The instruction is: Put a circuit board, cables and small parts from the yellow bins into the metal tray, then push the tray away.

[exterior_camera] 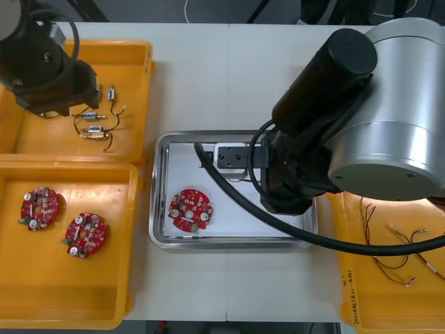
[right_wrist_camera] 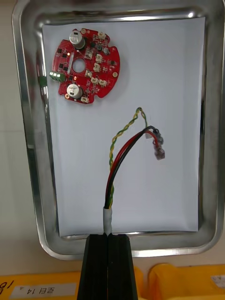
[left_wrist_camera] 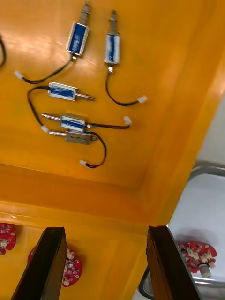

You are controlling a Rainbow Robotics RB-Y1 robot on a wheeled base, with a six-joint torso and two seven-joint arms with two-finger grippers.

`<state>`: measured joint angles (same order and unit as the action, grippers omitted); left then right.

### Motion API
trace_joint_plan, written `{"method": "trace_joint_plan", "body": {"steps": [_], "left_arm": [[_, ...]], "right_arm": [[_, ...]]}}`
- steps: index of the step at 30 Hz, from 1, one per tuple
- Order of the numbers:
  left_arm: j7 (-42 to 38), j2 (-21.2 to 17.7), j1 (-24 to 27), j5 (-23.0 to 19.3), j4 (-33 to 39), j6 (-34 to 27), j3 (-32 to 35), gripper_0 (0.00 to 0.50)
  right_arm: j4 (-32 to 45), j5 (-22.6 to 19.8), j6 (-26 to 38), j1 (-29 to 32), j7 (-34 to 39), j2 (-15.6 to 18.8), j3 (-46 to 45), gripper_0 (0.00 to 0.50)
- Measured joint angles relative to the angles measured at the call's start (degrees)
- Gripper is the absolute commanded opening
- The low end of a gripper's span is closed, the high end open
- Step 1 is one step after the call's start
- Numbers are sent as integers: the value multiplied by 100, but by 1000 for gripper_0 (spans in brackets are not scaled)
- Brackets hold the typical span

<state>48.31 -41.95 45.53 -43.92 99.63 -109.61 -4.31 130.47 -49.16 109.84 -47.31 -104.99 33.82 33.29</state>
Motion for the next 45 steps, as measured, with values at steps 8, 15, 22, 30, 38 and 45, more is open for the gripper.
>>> {"method": "trace_joint_plan", "body": {"steps": [8,15,22,30,38,45], "left_arm": [[450,-265,0,275,-634,12,171,500],[502,-257,0,726,-1110,72,671,500],[502,-207,0,1070,-1622,388,1255,500],[496,-124,34,1234,-2313,925,1264,500],[235,42,81,1354,-2518,1642,1034,500],[-882,189,82,1844,-2619,2005,753,500]], "right_arm": [[-381,299,-1,-20,-730,-186,157,0],[-928,625,-296,-25,-1231,-196,435,0],[-1256,967,-626,-29,-1404,-200,1072,0],[-1290,1154,-1050,-29,-1404,-147,1686,0],[-1883,1155,-1551,-1,-1405,-120,1771,0],[-2013,1152,-1745,8,-1405,-26,2009,0]]}}
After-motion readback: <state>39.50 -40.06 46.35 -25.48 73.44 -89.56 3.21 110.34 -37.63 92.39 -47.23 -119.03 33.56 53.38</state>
